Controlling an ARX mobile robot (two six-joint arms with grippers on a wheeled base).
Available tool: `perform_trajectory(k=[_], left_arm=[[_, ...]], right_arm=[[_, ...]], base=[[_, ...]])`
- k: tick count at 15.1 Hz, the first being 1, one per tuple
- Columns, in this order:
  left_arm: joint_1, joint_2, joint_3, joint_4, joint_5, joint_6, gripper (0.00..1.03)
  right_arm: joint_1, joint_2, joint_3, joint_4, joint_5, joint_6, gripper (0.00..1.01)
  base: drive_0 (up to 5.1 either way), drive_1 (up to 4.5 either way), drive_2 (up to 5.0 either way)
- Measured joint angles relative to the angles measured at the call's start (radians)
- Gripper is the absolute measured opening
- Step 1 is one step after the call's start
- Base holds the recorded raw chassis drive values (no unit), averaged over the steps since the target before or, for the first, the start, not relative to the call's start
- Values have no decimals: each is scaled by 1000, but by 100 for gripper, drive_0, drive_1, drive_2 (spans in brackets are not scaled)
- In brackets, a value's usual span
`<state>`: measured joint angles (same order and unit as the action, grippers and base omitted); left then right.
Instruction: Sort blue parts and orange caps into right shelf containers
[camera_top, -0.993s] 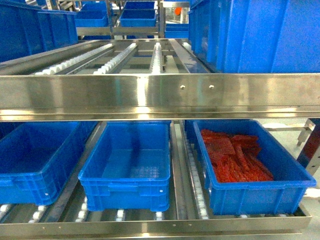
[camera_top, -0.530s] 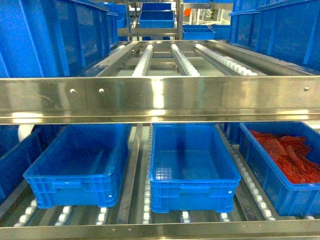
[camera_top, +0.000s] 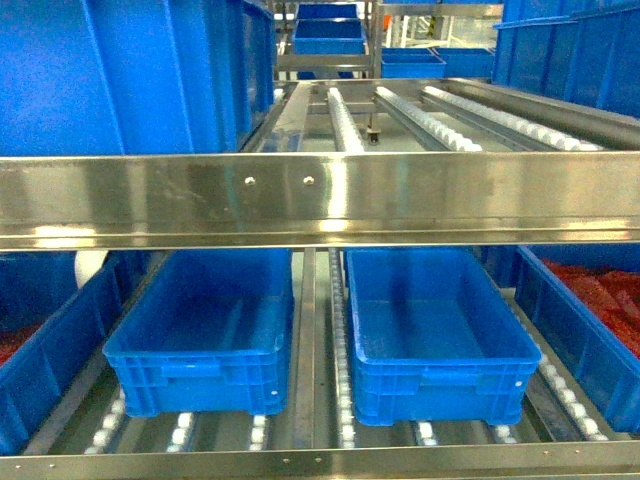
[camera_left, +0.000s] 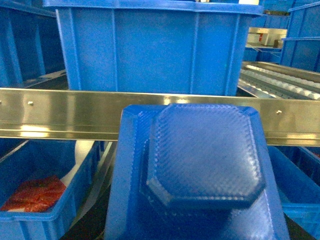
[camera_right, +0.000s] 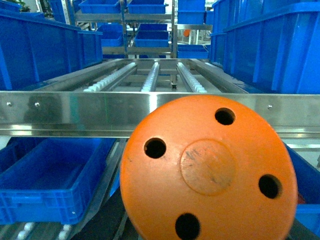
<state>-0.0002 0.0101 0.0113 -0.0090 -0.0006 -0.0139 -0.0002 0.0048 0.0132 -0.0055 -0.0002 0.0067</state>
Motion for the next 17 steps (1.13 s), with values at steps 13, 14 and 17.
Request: perform_trajectory(k=[13,14,17], left_arm=[[0,0,0,2,-1,0,42],[0,0,0,2,-1,0,42],[0,0,0,2,-1,0,42]], right_arm=[[0,0,0,-1,-3,0,45],[0,0,0,-1,-3,0,45],[0,0,0,-1,-3,0,45]], base=[[-38,19,19],[0,0,0],[0,0,0]])
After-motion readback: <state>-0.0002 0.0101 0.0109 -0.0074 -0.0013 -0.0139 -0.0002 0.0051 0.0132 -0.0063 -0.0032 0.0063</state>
